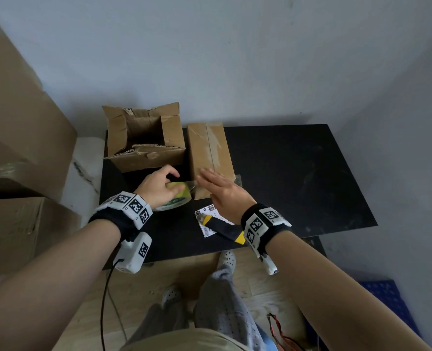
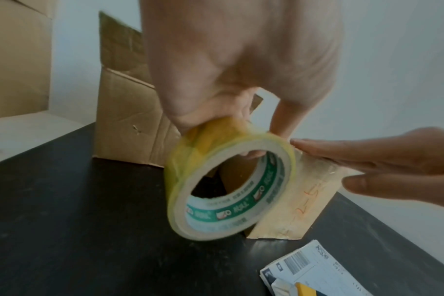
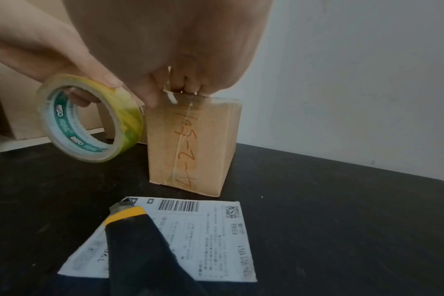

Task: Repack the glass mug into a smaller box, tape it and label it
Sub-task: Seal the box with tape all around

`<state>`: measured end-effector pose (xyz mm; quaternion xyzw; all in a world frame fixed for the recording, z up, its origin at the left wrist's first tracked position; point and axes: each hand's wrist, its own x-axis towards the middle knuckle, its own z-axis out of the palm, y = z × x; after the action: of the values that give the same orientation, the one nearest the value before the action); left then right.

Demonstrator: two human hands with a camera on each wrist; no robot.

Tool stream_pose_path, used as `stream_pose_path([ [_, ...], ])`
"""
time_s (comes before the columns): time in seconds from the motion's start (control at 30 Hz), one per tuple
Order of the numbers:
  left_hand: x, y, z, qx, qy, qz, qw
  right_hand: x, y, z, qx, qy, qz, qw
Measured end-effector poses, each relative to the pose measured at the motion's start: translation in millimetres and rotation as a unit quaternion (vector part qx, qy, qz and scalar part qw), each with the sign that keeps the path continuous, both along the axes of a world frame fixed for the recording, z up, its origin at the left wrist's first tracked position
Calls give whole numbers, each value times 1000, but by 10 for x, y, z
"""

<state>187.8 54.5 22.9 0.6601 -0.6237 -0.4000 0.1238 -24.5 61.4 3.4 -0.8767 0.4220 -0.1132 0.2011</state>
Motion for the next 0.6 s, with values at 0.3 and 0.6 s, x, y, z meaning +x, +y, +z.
stream_pose_path([
  [0.3, 16, 21, -47, -17, -49, -29, 998, 22, 13, 70, 31, -17, -39, 999],
  [0.6, 3, 94, 2, -34, -24, -45, 998, 40, 323, 126, -83, -37, -117, 989],
])
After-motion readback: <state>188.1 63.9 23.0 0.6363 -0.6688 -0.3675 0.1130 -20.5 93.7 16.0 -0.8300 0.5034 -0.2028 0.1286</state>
